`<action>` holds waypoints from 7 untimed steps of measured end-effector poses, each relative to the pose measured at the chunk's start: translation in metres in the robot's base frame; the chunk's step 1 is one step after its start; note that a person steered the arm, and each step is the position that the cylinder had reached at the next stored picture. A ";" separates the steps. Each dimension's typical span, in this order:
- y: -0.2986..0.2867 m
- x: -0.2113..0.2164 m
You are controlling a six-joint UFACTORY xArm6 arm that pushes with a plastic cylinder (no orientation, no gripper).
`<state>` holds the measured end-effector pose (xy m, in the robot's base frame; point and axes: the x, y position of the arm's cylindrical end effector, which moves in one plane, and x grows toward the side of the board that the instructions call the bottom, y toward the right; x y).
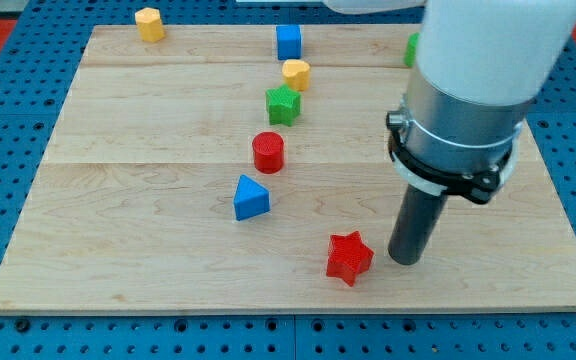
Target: Place the red star below the blue triangle
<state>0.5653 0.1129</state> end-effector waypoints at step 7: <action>-0.154 0.029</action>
<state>0.5940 -0.0409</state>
